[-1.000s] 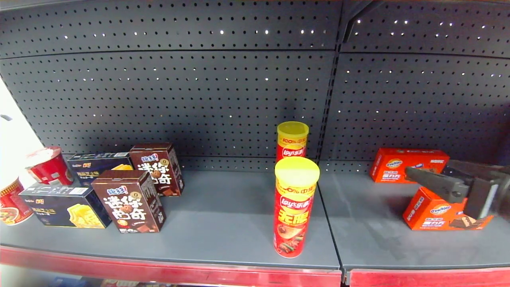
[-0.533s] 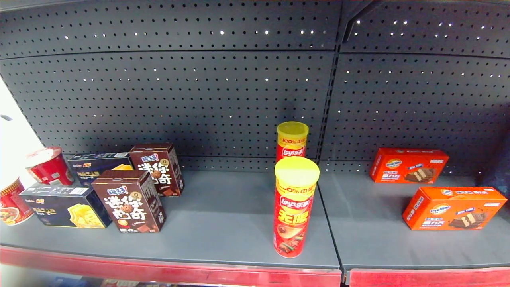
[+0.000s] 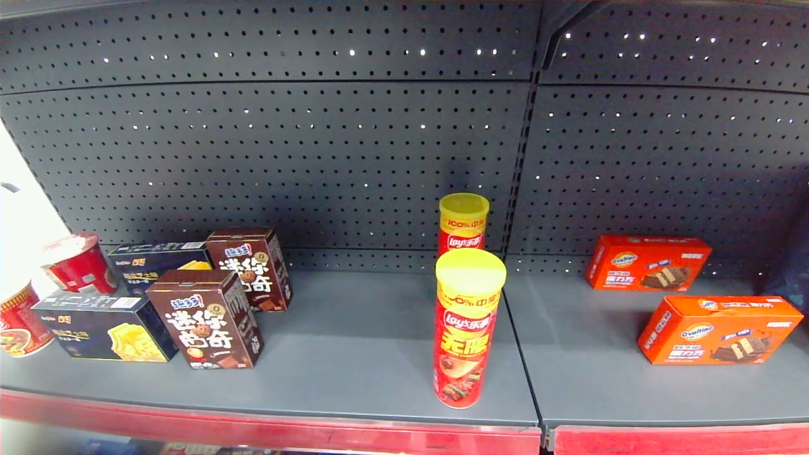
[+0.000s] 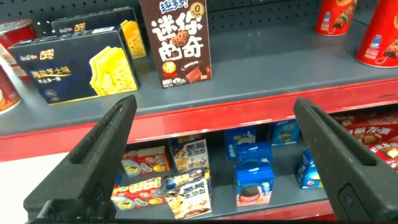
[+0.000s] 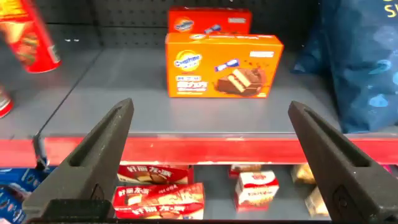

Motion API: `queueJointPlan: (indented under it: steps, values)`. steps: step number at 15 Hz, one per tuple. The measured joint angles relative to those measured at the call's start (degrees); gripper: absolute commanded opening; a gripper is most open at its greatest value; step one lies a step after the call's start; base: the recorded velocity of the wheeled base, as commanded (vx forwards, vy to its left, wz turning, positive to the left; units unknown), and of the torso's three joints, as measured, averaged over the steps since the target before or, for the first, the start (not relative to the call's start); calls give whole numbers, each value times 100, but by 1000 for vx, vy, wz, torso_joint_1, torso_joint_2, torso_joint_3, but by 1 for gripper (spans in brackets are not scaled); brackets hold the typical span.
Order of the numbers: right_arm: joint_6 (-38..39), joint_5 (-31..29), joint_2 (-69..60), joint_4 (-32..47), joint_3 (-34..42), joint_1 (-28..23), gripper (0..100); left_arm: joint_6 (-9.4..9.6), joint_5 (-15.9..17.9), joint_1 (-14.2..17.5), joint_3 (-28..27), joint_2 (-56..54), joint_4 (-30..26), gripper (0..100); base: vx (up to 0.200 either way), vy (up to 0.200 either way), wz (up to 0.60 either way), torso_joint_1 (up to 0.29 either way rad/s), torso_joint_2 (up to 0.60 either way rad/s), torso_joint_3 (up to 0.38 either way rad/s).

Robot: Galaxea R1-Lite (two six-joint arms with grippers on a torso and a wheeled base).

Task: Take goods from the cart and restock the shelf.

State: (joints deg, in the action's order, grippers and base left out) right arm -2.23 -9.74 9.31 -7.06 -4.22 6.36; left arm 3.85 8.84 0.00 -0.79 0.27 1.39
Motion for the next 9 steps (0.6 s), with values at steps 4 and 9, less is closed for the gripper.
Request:
queueJointPlan:
  steps: [4,9]
  values:
    - [477,-512,-350,332,391,77,100,-126,30,0,0,-11,0,100,0,0,0,0,0,0]
    - [480,-519,-428,339,417,83,100,-295,33,0,-5,-11,0,100,0,0,-240,-1,0,0]
